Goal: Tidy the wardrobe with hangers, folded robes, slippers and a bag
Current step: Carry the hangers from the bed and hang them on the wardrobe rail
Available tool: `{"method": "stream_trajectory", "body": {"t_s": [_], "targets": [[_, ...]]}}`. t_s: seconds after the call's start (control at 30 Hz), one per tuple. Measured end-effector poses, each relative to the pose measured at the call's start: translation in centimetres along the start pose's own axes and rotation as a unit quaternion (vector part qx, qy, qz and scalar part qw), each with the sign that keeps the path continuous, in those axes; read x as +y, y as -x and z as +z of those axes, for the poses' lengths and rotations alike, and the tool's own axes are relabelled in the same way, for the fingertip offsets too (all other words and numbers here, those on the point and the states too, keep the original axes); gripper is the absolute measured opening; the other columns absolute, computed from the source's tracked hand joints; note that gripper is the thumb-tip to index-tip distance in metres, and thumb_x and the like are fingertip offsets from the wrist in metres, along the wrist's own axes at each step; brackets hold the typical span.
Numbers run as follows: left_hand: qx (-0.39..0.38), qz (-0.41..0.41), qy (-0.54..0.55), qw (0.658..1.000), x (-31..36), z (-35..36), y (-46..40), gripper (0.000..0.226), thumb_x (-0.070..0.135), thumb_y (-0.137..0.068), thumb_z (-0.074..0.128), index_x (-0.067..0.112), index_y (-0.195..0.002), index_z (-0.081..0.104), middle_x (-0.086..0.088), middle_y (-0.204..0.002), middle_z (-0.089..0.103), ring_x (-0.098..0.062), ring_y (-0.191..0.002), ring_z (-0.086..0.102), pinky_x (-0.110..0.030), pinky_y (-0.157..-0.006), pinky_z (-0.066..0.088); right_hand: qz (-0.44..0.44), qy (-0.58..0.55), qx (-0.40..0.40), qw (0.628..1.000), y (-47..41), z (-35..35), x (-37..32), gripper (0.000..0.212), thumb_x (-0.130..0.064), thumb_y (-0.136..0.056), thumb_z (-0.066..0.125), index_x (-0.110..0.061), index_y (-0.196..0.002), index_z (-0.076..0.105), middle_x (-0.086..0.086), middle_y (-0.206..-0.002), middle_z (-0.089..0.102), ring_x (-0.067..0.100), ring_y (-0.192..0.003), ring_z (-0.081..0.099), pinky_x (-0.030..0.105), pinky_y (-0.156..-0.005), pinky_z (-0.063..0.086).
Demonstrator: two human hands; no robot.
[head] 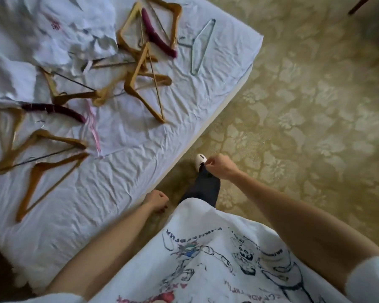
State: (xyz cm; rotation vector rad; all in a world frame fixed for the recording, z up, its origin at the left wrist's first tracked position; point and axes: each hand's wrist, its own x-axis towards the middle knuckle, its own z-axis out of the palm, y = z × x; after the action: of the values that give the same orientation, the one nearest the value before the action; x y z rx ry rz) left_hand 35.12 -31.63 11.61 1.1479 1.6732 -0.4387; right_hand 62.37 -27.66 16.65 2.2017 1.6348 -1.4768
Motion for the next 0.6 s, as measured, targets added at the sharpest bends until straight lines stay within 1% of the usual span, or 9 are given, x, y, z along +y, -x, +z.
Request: {"method": "stream_trajectory", "body": {"t_s": [0.03,0.1,0.17,0.23,0.33,0.4,0.47,0.57,0.6], "targets": [[-0.002,-0.008,0.001,1.0,1.6,-1.1,-1.3,0.025,0.012,-0.092,0.053,0.012,-0.071,0.067,-0.005,-0.07,0.069,-0.017,-0.06,0.064,-0.025,-0.056,0.055,0.004,0.005,-0.008,1.0,-1.8,-1.7,-0.4,0.025,-0.021,-0.09,0.054,-0.018,-0.103,0.075,0.003,-0.094,0.071,0.023,-0.088,0.067,0.031,-0.073,0.054],[-0.003,-0.016,0.004,1.0,5.6,-3.7,-3.8,0.028,0.011,-0.09,0.052,0.011,-0.069,0.071,-0.006,-0.069,0.072,-0.019,-0.061,0.066,-0.031,-0.065,0.059,0.015,0.015,-0.016,1.0,-4.8,-5.7,-0.8,0.025,-0.021,-0.09,0.054,-0.02,-0.106,0.074,0.002,-0.099,0.074,0.021,-0.093,0.069,0.034,-0.081,0.057],[0.004,-0.013,0.029,0.999,10.6,-6.4,-6.1,0.027,0.012,-0.089,0.053,0.007,-0.075,0.076,-0.006,-0.07,0.074,-0.021,-0.064,0.07,-0.032,-0.068,0.061,0.022,0.029,-0.017,0.999,-7.1,-10.1,-0.8,0.025,-0.02,-0.092,0.054,-0.017,-0.108,0.073,0.002,-0.101,0.074,0.02,-0.094,0.069,0.034,-0.083,0.057],[0.006,0.014,0.043,0.999,16.8,-9.5,-8.0,0.024,0.019,-0.09,0.055,0.01,-0.08,0.075,-0.004,-0.07,0.074,-0.02,-0.066,0.073,-0.034,-0.071,0.063,0.028,0.037,-0.008,0.999,-9.4,-14.6,-0.3,0.024,-0.02,-0.094,0.054,-0.016,-0.109,0.072,0.002,-0.102,0.073,0.019,-0.093,0.068,0.036,-0.084,0.057],[0.011,0.079,0.062,0.995,25.6,-13.6,-10.2,0.022,0.022,-0.088,0.056,0.014,-0.075,0.072,-0.001,-0.072,0.074,-0.022,-0.074,0.074,-0.038,-0.076,0.063,0.05,0.054,0.017,0.997,-12.2,-20.6,1.3,0.023,-0.018,-0.094,0.056,-0.015,-0.109,0.073,0.003,-0.102,0.073,0.017,-0.089,0.067,0.031,-0.079,0.056],[0.013,0.112,0.077,0.991,31.1,-16.0,-10.7,0.022,0.022,-0.09,0.055,0.013,-0.079,0.072,-0.002,-0.074,0.075,-0.022,-0.074,0.074,-0.037,-0.074,0.063,0.078,0.067,0.026,0.994,-14.1,-23.7,2.4,0.023,-0.015,-0.093,0.057,-0.015,-0.109,0.074,0.003,-0.102,0.073,0.017,-0.088,0.064,0.028,-0.077,0.051],[0.016,0.137,0.09,0.986,35.7,-18.0,-11.5,0.024,0.022,-0.093,0.054,0.009,-0.085,0.073,-0.003,-0.076,0.075,-0.021,-0.07,0.074,-0.034,-0.07,0.063,0.1,0.073,0.022,0.992,-16.2,-26.4,3.2,0.023,-0.015,-0.093,0.057,-0.016,-0.108,0.075,0.001,-0.1,0.073,0.017,-0.089,0.064,0.027,-0.076,0.049],[0.002,0.135,0.12,0.984,40.2,-20.5,-13.5,0.023,0.016,-0.095,0.053,0.004,-0.093,0.072,-0.006,-0.081,0.074,-0.017,-0.062,0.068,-0.024,-0.056,0.057,0.111,0.093,-0.017,0.989,-20.3,-29.5,3.4,0.023,-0.018,-0.092,0.056,-0.017,-0.108,0.074,0.001,-0.099,0.073,0.018,-0.092,0.066,0.028,-0.077,0.051],[0.002,0.131,0.132,0.983,41.2,-21.4,-14.2,0.023,0.016,-0.095,0.053,0.003,-0.094,0.072,-0.007,-0.083,0.074,-0.017,-0.063,0.067,-0.024,-0.056,0.056,0.11,0.099,-0.03,0.989,-21.9,-30.4,3.1,0.023,-0.019,-0.092,0.056,-0.017,-0.107,0.074,0.0,-0.097,0.071,0.019,-0.092,0.066,0.029,-0.078,0.052]]}}
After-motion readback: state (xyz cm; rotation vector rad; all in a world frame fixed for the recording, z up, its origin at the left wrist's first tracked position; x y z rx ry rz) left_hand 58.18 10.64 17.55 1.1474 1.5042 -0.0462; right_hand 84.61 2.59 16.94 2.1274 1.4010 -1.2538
